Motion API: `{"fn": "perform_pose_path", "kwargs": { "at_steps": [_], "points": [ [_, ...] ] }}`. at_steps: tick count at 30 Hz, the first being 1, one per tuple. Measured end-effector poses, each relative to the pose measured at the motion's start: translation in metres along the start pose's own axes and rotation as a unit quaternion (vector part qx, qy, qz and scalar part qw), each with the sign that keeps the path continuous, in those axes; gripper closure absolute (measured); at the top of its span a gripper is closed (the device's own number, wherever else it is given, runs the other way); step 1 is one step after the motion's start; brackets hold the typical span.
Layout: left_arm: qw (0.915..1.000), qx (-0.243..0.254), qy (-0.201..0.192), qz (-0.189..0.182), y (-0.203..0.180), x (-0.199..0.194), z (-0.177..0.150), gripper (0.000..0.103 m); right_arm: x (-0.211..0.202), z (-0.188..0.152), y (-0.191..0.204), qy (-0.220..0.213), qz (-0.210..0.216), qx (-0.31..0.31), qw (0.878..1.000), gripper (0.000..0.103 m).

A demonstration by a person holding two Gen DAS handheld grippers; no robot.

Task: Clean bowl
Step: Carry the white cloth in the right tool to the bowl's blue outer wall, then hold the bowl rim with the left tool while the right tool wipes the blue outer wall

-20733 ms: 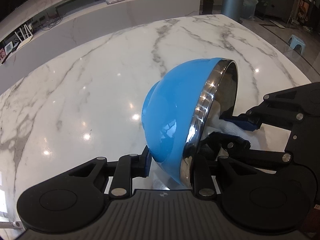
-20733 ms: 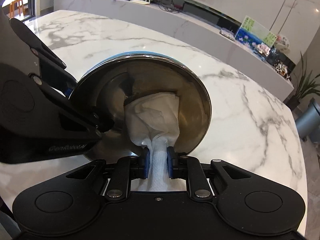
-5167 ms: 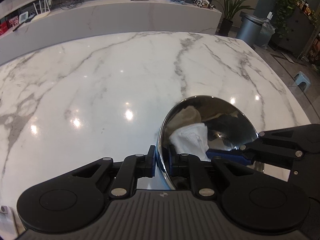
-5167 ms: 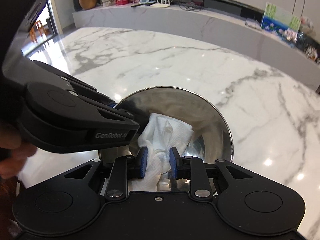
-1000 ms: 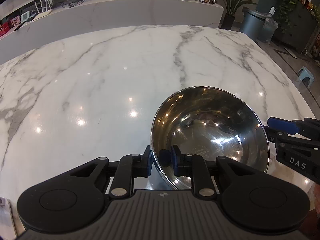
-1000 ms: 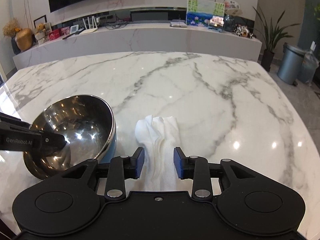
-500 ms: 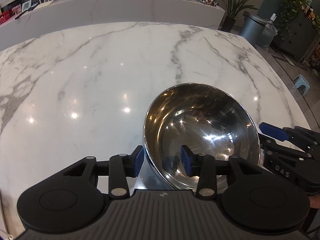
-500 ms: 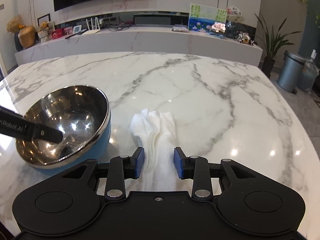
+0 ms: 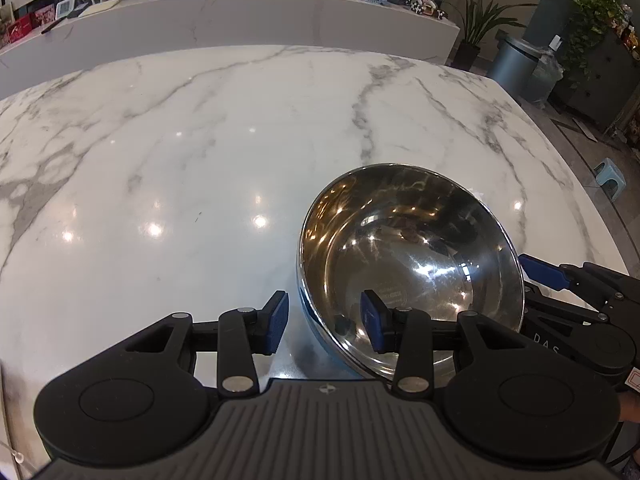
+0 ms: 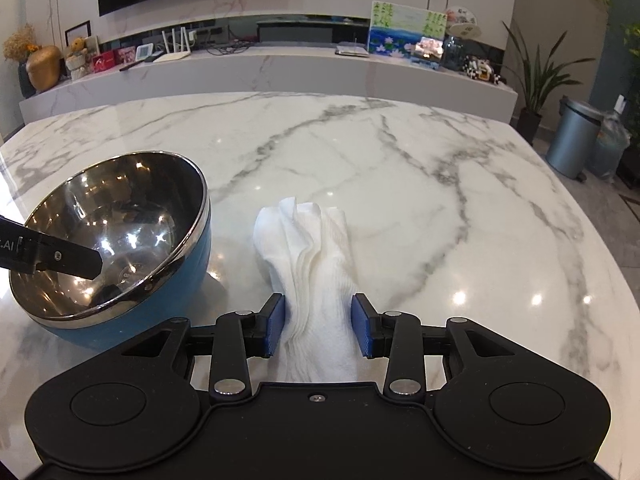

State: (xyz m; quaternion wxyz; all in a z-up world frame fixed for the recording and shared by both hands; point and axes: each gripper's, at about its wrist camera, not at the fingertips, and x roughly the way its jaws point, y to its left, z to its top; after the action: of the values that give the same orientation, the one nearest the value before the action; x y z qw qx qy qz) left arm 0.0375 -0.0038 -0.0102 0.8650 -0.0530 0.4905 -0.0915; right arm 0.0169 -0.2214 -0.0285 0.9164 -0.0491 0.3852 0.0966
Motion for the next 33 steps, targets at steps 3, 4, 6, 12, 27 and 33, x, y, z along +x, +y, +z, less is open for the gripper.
{"fn": "perform_pose_path", "kwargs": {
  "at_steps": [3, 4, 6, 12, 27, 33],
  "points": [
    [1.0, 0.0, 0.003, 0.0, -0.001, 0.0, 0.0, 0.065, 0.001, 0.0, 0.001, 0.003, -0.003, 0.0, 1.0, 0.071],
    [1.0, 0.0, 0.003, 0.0, -0.001, 0.0, 0.0, 0.066, 0.001, 0.001, 0.002, 0.004, -0.005, -0.002, 1.0, 0.074],
    [1.0, 0.001, 0.002, 0.001, -0.002, 0.0, 0.0, 0.073, 0.001, 0.001, 0.005, 0.004, -0.006, -0.01, 1.0, 0.079],
    [1.0, -0.005, 0.0, 0.007, -0.001, 0.001, 0.001, 0.087, 0.0, 0.002, 0.012, 0.005, -0.013, -0.029, 0.999, 0.089],
    [0.9992, -0.024, -0.023, 0.021, 0.01, -0.003, 0.009, 0.092, -0.018, 0.007, 0.029, -0.015, 0.034, -0.051, 0.998, 0.09],
    [0.9994, -0.021, -0.02, 0.019, 0.011, -0.003, 0.008, 0.092, -0.021, 0.007, 0.038, -0.02, 0.052, -0.068, 0.996, 0.09]
  ]
}}
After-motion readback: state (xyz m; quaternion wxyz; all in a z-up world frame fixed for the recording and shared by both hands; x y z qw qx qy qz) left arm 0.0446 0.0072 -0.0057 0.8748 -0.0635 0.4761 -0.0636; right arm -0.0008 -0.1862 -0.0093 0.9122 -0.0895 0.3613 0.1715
